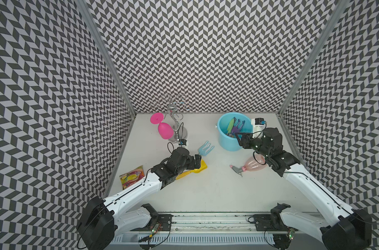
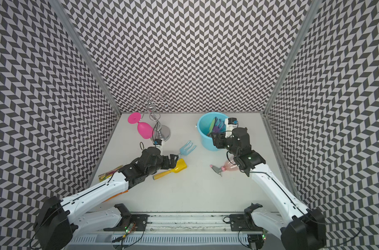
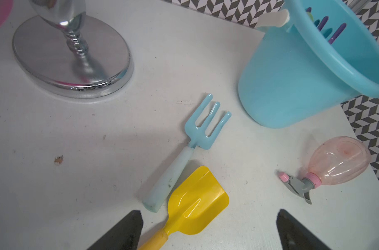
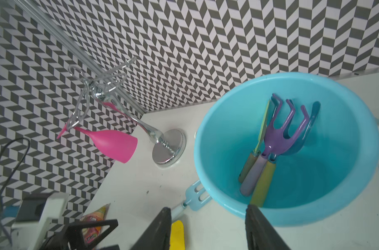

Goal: Organize the gardening tools
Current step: Pick up the gardening tool from the center of the board.

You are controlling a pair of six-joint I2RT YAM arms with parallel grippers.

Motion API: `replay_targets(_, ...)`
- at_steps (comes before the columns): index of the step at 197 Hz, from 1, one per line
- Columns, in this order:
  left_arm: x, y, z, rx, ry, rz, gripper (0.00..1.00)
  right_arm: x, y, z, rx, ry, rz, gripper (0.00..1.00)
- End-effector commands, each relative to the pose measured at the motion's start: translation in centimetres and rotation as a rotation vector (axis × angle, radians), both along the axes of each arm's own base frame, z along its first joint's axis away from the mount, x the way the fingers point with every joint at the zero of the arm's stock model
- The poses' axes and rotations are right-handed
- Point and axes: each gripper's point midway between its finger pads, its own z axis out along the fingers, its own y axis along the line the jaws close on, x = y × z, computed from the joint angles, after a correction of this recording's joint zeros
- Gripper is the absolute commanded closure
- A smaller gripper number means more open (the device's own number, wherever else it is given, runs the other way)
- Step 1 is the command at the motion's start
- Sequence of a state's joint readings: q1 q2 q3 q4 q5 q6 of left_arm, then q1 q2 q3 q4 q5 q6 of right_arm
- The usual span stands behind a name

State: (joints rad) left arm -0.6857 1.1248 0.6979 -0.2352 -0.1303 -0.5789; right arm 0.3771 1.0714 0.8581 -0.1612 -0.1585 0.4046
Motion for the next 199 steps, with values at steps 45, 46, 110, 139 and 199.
replay_targets(45, -0.5, 1.6, -5.1, -0.002, 0.206, 0.024, 0.03, -3.0, 0.3, -2.7, 0.014, 0.046, 0.068, 0.44)
replay_targets(46, -0.5, 1.7, -5.2, -0.002, 0.21, 0.026, 0.03, -3.0, 0.3, -2.7, 0.014, 0.048, 0.069, 0.44)
replay_targets(110, -1.3, 2.3, -8.7, 0.028, 0.353, 0.038, 0.13, -3.5, 0.3, -3.9, 0.0, 0.066, 0.081, 0.44)
replay_targets(139, -2.5, 2.1, -10.0, 0.02, 0.403, 0.03, 0.21, -3.4, 0.4, -4.3, 0.0, 0.078, 0.087, 0.45)
replay_targets(199, -4.4, 0.1, -10.5, 0.086, 0.439, -0.047, 0.28, -3.1, 0.6, -4.7, -0.012, 0.094, 0.089, 0.45)
